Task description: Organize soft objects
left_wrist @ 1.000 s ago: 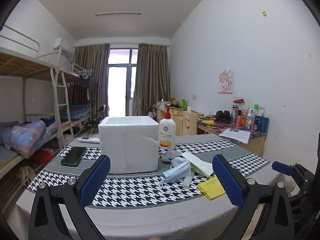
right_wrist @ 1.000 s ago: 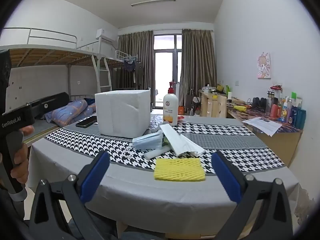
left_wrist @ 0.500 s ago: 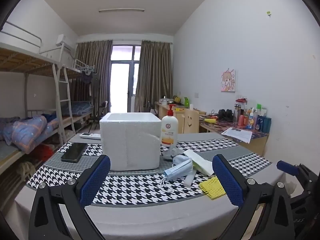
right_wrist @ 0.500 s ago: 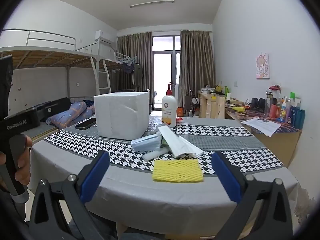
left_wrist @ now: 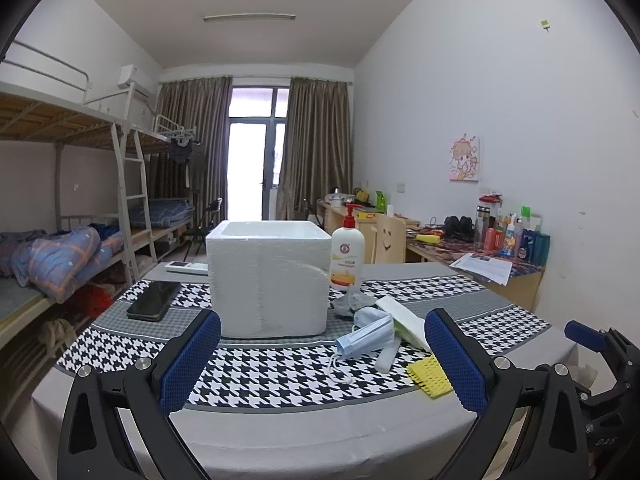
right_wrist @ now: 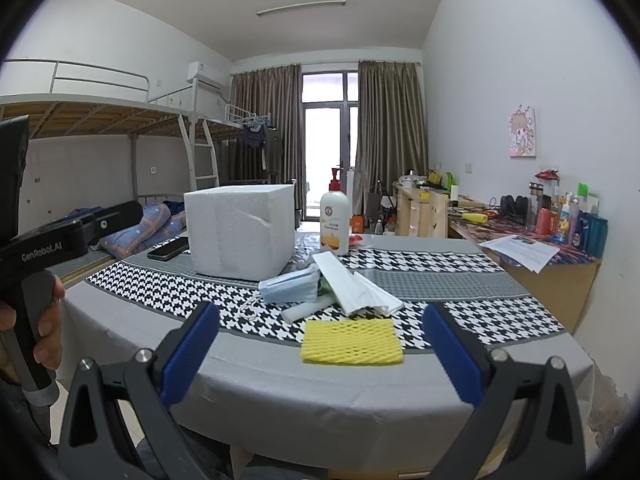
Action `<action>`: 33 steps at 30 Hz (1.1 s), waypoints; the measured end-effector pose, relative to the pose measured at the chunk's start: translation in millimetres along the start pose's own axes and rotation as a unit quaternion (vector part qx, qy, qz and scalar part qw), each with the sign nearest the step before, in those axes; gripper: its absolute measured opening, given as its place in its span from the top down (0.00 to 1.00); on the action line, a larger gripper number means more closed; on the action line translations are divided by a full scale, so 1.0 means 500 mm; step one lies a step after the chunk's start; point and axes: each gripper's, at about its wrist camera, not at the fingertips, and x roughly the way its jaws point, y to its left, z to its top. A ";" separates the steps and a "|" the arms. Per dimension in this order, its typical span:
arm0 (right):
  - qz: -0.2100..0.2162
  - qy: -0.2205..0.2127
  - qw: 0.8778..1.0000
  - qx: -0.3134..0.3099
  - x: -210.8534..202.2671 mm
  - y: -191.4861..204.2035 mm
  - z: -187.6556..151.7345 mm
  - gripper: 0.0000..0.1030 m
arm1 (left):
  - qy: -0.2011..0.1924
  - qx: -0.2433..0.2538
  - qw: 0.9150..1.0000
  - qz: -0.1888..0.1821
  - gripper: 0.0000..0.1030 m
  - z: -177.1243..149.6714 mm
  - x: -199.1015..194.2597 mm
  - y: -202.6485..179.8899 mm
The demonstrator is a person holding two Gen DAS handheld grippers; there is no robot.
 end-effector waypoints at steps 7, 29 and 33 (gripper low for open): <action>0.000 -0.003 1.000 -0.002 -0.003 0.005 -0.003 0.00 | 0.007 0.002 1.000 0.006 0.01 -0.002 0.005 0.002; 0.005 -0.005 1.000 -0.003 -0.006 0.008 -0.003 0.00 | 0.007 -0.005 1.000 0.013 0.01 0.000 0.011 0.015; 0.007 -0.003 1.000 -0.003 -0.002 0.007 -0.002 0.00 | 0.008 -0.003 1.000 0.012 0.01 0.000 0.014 0.013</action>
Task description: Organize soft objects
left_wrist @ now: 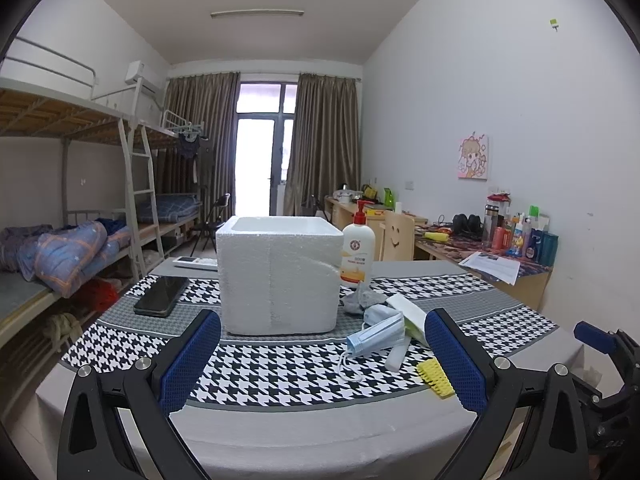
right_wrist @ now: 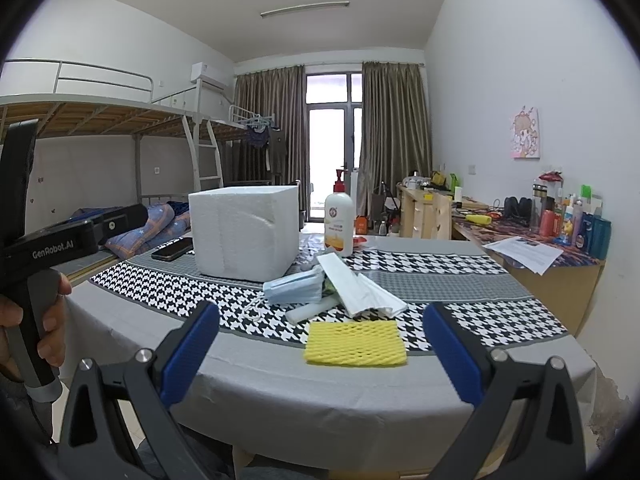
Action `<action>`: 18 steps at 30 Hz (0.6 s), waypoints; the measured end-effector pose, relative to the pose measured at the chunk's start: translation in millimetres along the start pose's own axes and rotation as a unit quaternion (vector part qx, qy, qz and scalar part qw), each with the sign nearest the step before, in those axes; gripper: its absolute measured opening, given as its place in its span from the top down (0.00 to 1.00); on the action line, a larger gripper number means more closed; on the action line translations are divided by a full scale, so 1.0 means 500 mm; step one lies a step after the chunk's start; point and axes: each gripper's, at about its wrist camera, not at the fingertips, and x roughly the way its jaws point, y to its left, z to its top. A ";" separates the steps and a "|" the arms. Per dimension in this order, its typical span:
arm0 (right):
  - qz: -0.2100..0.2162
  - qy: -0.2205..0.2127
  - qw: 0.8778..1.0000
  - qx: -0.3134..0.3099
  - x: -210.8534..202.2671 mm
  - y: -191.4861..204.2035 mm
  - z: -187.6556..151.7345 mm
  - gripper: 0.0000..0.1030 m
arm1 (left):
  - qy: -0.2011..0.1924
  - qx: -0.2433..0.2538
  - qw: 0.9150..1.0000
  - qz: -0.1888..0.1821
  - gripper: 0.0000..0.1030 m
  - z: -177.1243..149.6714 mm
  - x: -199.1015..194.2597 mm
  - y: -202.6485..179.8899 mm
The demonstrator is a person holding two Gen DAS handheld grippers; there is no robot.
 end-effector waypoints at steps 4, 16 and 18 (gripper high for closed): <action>0.001 0.003 1.000 0.000 0.002 -0.001 0.001 0.00 | 0.003 0.002 1.000 -0.001 0.01 0.000 0.003 0.002; -0.014 0.023 1.000 0.002 0.040 -0.007 0.003 0.00 | 0.023 0.010 0.999 -0.022 0.01 -0.002 0.049 0.008; -0.016 0.030 0.999 0.004 0.052 -0.011 0.002 0.00 | 0.031 0.011 0.999 -0.030 0.01 -0.007 0.062 0.007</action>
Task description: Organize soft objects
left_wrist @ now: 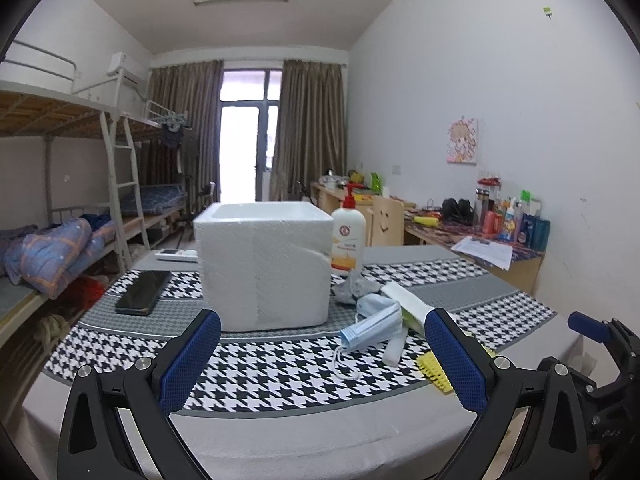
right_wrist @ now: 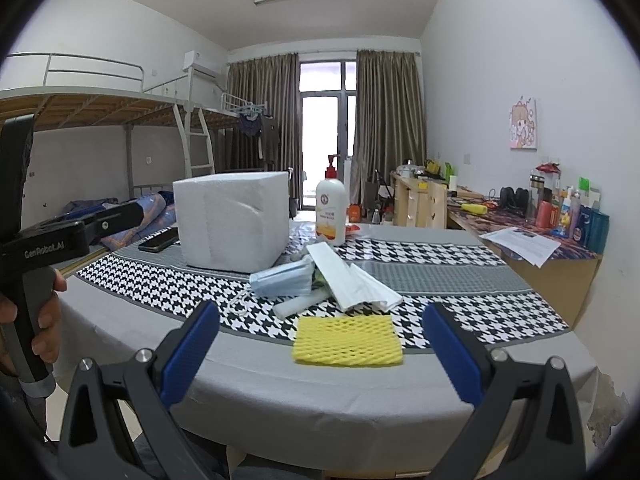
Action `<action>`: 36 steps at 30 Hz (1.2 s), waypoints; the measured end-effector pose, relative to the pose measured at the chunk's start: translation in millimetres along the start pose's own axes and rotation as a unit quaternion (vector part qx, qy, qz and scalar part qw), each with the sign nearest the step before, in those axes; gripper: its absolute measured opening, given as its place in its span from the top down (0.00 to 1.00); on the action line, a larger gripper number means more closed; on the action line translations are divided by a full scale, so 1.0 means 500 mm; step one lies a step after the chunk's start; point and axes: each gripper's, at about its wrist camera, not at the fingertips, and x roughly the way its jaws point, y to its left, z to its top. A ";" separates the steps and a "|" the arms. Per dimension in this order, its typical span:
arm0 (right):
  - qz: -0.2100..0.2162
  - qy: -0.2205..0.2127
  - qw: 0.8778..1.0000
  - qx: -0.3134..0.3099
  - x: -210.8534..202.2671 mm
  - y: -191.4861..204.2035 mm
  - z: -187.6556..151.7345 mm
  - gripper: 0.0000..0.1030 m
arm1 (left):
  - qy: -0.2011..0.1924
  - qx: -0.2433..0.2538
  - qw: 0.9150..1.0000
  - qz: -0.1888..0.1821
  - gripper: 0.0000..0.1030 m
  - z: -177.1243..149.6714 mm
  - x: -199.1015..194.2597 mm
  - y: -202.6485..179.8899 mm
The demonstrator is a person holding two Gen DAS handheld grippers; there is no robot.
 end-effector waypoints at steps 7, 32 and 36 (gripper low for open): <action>-0.006 0.021 1.000 0.007 0.035 -0.015 -0.003 0.00 | 0.030 0.010 0.999 -0.020 0.01 -0.005 0.053 -0.001; -0.036 0.125 0.991 0.028 0.173 -0.063 -0.032 0.01 | 0.138 0.034 0.988 -0.053 0.01 -0.023 0.246 -0.006; -0.035 0.135 0.990 0.032 0.185 -0.069 -0.034 0.01 | 0.152 0.050 0.985 -0.065 0.01 -0.019 0.272 -0.019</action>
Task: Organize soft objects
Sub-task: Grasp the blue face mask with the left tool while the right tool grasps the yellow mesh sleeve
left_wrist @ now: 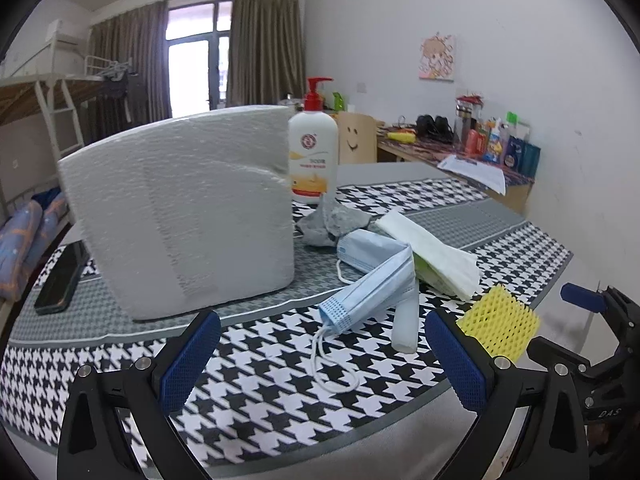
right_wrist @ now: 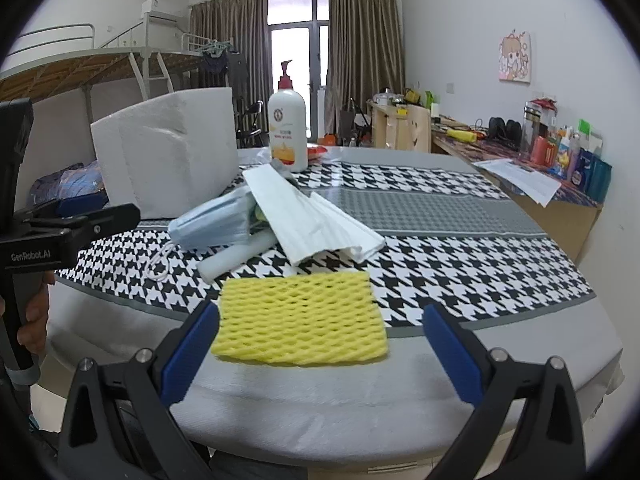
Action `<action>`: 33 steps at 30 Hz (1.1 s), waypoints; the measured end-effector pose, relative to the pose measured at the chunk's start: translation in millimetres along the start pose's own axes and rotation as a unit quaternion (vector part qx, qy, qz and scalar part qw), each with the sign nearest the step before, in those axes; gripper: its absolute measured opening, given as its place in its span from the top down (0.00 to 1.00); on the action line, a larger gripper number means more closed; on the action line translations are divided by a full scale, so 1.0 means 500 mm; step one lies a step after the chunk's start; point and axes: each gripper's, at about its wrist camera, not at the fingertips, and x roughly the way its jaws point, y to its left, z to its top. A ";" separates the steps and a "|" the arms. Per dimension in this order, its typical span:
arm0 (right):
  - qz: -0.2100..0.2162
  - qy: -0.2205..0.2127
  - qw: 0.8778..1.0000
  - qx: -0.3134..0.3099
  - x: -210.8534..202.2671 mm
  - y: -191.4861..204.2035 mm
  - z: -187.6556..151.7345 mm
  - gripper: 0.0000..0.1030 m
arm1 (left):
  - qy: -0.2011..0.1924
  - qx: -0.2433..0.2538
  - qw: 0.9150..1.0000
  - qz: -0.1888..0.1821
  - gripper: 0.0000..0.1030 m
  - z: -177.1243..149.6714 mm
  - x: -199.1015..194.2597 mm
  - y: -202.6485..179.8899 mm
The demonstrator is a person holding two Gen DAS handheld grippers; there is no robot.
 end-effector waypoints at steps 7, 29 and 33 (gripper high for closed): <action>-0.001 0.008 1.000 -0.002 0.014 -0.001 0.003 0.01 | 0.027 0.041 0.999 -0.015 0.01 0.027 0.052 -0.017; -0.020 0.041 0.999 -0.008 0.063 -0.012 0.014 0.01 | 0.122 0.067 0.984 -0.110 0.55 0.039 0.186 -0.016; -0.017 0.043 0.999 -0.018 0.067 -0.011 0.016 0.01 | 0.125 0.052 0.981 -0.137 0.78 0.039 0.185 -0.007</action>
